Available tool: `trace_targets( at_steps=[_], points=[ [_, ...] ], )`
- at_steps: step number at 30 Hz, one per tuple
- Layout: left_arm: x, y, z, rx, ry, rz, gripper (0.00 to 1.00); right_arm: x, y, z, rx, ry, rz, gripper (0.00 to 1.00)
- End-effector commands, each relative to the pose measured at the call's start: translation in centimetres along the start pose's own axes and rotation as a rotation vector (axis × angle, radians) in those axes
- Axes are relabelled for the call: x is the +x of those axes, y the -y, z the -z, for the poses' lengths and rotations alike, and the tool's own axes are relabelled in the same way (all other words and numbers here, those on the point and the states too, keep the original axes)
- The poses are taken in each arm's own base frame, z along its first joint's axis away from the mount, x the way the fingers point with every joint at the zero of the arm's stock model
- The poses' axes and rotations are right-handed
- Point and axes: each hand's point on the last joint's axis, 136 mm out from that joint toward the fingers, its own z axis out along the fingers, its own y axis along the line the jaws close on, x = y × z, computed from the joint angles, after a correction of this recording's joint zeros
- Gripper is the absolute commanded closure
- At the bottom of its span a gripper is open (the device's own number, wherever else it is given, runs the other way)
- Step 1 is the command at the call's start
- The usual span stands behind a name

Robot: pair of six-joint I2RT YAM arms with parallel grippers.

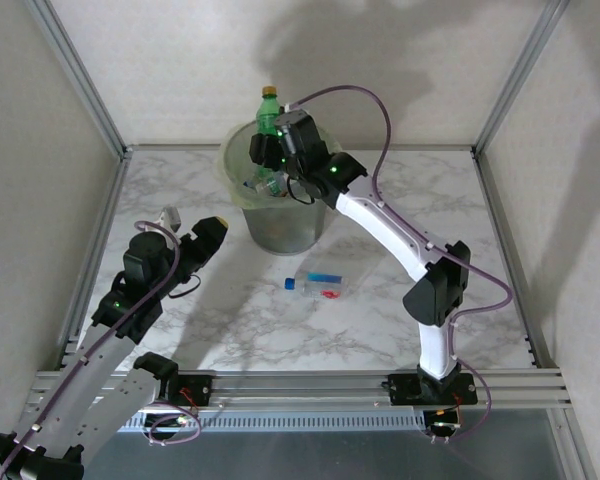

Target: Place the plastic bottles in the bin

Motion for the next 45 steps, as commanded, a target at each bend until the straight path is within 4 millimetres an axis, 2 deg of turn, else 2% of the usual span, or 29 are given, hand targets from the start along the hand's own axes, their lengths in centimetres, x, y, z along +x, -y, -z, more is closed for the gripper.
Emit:
trace_targets(
  at_steps=[1, 6, 10, 13, 16, 21, 24, 27, 30, 35, 41, 45],
  points=[
    [0.0, -0.9, -0.2, -0.023, 0.01, 0.003, 0.3, -0.8, -0.4, -0.5, -0.024, -0.003, -0.025, 0.36],
    [0.1, -1.2, -0.3, -0.035, 0.008, 0.007, 0.3, -0.5, -0.1, -1.5, -0.003, -0.022, -0.03, 0.15],
    [0.2, -1.3, -0.3, -0.038, 0.006, 0.006, 0.29, -0.8, -0.1, -1.5, -0.007, -0.017, -0.029, 0.14],
    [0.1, -1.3, -0.3, -0.039, 0.009, 0.006, 0.29, -1.5, -0.4, -0.7, -0.021, -0.003, -0.021, 0.14],
    [0.1, -1.4, -0.3, -0.04, 0.009, 0.006, 0.29, -2.4, -0.8, 0.9, -0.04, 0.021, -0.007, 0.15],
    [0.0, -1.3, -0.3, -0.041, 0.01, 0.001, 0.3, -3.5, -0.9, 4.9, -0.061, 0.064, 0.023, 0.15],
    [-0.1, -1.1, -0.2, -0.041, 0.013, -0.005, 0.29, -3.2, -0.5, 7.8, -0.071, 0.075, 0.056, 0.15],
    [-0.2, -1.0, -0.1, -0.041, 0.015, -0.012, 0.3, -2.0, 0.8, 10.7, -0.074, 0.069, 0.083, 0.13],
    [-0.1, -1.0, -0.2, -0.044, 0.011, -0.011, 0.3, 0.6, 2.2, 13.0, -0.096, 0.017, 0.125, 0.1],
    [-0.2, -0.9, -0.4, -0.038, 0.01, -0.006, 0.3, 7.5, 5.0, 15.0, -0.146, -0.123, 0.165, 0.04],
    [0.0, -1.0, -0.3, -0.036, 0.006, 0.006, 0.3, 15.8, 9.0, 14.2, -0.128, -0.302, 0.148, 0.01],
    [0.2, -1.3, -0.3, -0.042, 0.0, 0.011, 0.3, 19.8, 11.5, 13.1, -0.092, -0.369, 0.15, 0.01]
  ],
)
